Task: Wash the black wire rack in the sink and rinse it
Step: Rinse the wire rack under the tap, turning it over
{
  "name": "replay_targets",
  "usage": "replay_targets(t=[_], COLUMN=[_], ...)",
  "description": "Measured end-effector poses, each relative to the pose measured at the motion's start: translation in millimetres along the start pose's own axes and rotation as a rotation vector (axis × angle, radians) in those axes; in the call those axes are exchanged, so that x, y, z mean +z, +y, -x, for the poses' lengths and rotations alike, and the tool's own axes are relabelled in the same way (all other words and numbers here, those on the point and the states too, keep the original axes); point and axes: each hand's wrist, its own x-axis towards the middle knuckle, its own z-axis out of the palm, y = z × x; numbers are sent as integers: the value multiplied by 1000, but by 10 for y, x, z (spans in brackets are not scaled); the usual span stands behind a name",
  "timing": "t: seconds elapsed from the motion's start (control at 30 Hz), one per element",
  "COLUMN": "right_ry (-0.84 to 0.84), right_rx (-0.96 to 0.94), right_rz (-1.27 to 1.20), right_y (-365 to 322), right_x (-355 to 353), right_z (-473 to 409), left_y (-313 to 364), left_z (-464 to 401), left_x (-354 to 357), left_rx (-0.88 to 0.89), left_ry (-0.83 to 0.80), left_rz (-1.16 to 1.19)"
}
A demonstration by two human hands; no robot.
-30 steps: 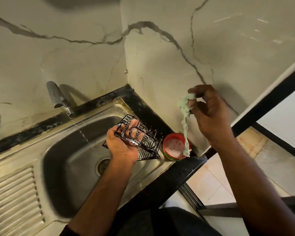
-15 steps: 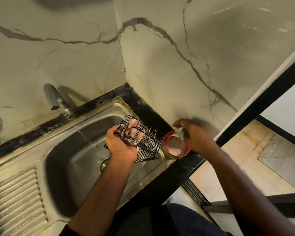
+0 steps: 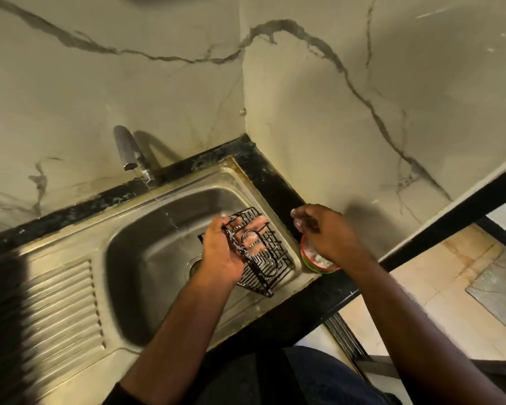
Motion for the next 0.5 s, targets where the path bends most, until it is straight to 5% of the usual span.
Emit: replay_targets(t=[0.23, 0.5], right_ry=[-44, -310], right_rx=[-394, -633], right_rz=[-66, 244], right_y=[-521, -877], right_x=[496, 920], right_z=[-137, -231], left_y=[154, 402], left_z=[24, 145], left_x=[-370, -630], left_rx=[39, 160], left_ry=[47, 5], left_rz=[-156, -243])
